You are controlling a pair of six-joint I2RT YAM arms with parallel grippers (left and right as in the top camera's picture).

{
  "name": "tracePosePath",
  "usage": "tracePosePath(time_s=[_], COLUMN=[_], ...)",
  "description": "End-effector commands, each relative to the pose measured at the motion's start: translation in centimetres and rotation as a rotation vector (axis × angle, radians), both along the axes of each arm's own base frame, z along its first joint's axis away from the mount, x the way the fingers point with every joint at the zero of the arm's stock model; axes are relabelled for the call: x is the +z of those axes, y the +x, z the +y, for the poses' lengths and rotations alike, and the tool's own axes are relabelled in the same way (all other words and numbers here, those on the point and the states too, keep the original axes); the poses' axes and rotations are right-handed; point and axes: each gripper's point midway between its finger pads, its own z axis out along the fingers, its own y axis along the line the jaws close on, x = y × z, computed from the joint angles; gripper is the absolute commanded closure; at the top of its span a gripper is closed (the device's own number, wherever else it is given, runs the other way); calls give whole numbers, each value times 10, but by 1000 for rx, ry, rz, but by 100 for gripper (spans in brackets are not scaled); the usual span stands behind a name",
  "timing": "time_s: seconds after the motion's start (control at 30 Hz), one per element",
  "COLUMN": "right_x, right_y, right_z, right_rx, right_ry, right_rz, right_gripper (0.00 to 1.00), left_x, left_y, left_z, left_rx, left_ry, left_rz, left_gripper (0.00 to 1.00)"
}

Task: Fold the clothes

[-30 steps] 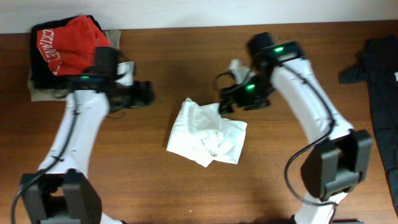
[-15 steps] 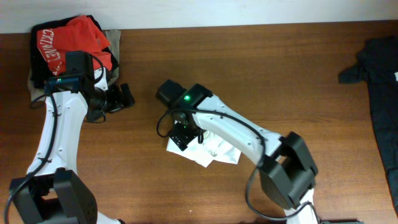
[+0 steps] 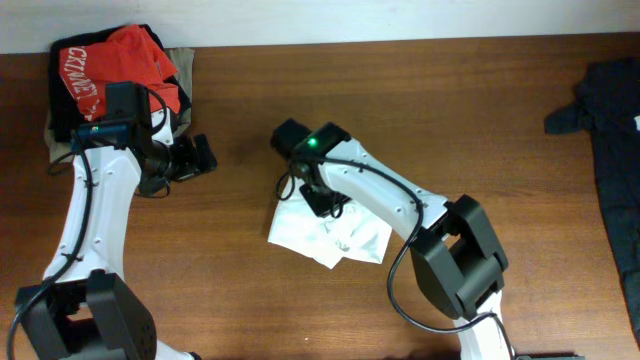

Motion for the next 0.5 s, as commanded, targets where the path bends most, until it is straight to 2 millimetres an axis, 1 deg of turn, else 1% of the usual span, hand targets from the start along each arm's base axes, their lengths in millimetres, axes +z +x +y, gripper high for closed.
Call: tracePosePath(time_s=[0.0,0.07,0.1,0.13,0.2,0.33,0.4,0.47], right_x=[0,10,15,21,26,29,31,29], right_y=[8,9,10,9,9,8,2,-7], right_z=[-19,-45,-56,-73,-98,-138,-164,-180], right_rx=[-97,-211,-244,-286,-329,-417,-523,-573], right_ry=[-34,-106,-139,-180,-220,-264,-290,-309], right_rz=[-10,-43,-54,-57,-34,23,61,111], right_gripper=[96,96,96,96,96,96,96,96], left_x=[11,11,11,11,11,11,11,11], left_y=[2,2,2,2,2,2,2,2], left_z=[0,1,1,1,1,1,1,1], left_rx=[0,1,1,1,1,1,1,1], left_ry=[7,11,11,11,11,11,11,11], left_rz=[-30,-30,-30,-30,-30,-30,-30,-30], left_gripper=[1,1,1,1,1,1,1,1])
